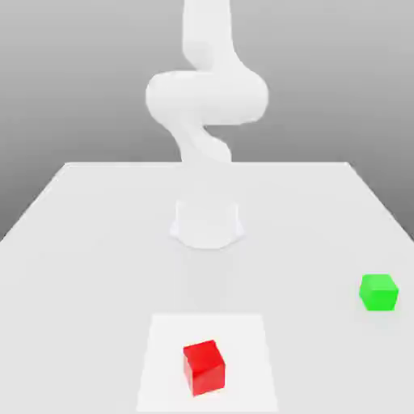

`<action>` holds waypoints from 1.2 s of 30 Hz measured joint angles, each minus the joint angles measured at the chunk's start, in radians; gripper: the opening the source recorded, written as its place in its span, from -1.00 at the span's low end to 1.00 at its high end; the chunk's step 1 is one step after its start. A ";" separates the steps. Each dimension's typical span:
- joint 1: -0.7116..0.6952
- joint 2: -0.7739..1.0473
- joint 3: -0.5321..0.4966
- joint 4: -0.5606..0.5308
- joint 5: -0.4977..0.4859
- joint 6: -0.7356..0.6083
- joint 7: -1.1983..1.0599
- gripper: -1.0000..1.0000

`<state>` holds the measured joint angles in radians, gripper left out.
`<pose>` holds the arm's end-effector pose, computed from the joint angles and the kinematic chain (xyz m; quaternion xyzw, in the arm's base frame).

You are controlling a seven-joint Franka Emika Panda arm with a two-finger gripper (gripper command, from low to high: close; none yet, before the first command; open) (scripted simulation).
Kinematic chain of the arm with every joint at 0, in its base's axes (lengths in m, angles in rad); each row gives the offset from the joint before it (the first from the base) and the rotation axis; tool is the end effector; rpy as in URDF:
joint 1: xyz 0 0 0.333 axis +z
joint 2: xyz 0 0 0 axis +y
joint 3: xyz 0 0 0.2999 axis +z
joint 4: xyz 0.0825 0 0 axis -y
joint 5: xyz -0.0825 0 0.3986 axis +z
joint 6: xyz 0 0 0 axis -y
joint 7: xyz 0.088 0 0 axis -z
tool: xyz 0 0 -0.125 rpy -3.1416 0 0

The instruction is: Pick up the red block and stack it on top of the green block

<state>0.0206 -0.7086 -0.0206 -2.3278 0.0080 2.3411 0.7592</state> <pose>0.4183 -0.0018 0.6418 -0.8683 0.3482 -0.3239 0.1409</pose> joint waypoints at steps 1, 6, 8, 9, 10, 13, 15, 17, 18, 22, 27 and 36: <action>0.008 0.039 -0.009 -0.012 0.004 0.018 -0.018 0.00; 0.045 0.224 -0.046 -0.068 0.023 0.101 -0.102 0.00; 0.057 0.297 -0.057 -0.090 0.031 0.133 -0.136 0.00; 0.062 0.333 -0.062 -0.101 0.035 0.149 -0.153 0.00; 0.067 0.369 -0.067 -0.112 0.039 0.166 -0.170 0.00; 0.078 0.478 -0.077 -0.145 0.051 0.214 -0.220 0.00; 0.083 0.551 -0.082 -0.167 0.056 0.247 -0.252 0.00; 0.086 0.623 -0.084 -0.189 0.058 0.280 -0.281 0.00; 0.085 0.659 -0.083 -0.200 0.058 0.296 -0.294 0.00; 0.084 0.802 -0.086 -0.244 0.039 0.362 -0.337 0.00; 0.065 0.982 -0.062 -0.237 0.065 0.497 -0.374 0.00; 0.052 1.038 -0.047 -0.229 0.076 0.543 -0.382 -1.00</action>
<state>0.0728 0.3293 -0.0674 -2.5570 0.0837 2.8843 0.3773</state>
